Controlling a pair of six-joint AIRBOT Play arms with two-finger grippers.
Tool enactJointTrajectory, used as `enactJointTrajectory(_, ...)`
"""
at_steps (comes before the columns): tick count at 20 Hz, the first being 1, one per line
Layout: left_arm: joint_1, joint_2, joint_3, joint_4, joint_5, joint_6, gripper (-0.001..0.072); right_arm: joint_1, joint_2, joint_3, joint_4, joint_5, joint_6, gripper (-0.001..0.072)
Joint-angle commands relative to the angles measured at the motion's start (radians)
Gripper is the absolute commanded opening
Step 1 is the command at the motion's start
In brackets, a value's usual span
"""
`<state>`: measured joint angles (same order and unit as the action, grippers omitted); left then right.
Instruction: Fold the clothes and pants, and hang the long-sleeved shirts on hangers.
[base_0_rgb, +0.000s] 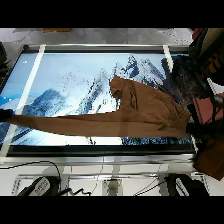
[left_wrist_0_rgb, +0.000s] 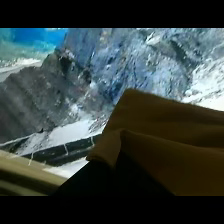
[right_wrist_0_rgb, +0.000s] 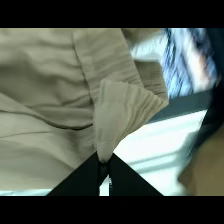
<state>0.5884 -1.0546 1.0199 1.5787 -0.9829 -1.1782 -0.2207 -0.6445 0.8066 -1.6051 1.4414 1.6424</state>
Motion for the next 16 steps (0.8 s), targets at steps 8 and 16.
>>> enactJointTrajectory(8, 0.001, -0.003, -0.021, 0.175, -0.372, 0.298, 0.0016, -0.001, 0.214, -0.249, 0.034, 0.021, 0.044, 0.0036)
enactJointTrajectory(16, 0.011, -0.106, -0.139, 0.317, -0.361, 0.307, 0.0017, -0.001, 0.214, -0.249, 0.034, 0.039, 0.044, 0.0037)
